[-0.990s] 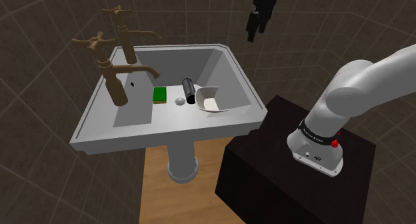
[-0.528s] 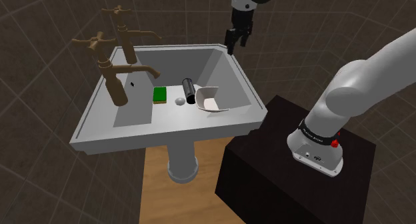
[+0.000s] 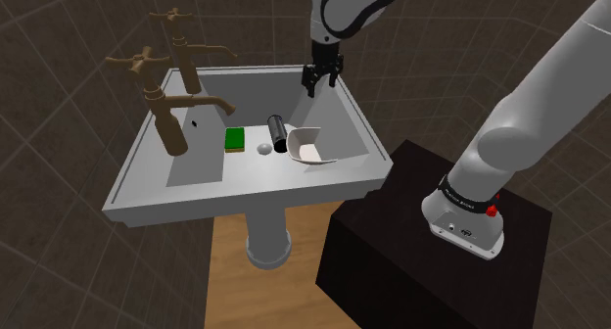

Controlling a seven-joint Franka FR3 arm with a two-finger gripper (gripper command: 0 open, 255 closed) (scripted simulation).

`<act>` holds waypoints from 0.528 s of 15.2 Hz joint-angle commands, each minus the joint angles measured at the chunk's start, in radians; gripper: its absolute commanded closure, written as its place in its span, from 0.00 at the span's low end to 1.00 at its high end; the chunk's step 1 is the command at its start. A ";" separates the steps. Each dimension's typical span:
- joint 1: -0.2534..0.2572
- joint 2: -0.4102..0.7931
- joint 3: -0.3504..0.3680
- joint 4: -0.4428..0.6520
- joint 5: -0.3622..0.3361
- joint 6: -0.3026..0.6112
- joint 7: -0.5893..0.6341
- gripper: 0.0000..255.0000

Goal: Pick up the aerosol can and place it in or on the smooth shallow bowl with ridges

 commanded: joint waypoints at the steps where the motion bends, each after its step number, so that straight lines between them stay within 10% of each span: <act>1: 0.000 0.081 0.007 0.041 -0.006 0.036 0.041 0.00; 8: 0.011 0.361 0.006 0.216 -0.034 0.131 0.160 0.00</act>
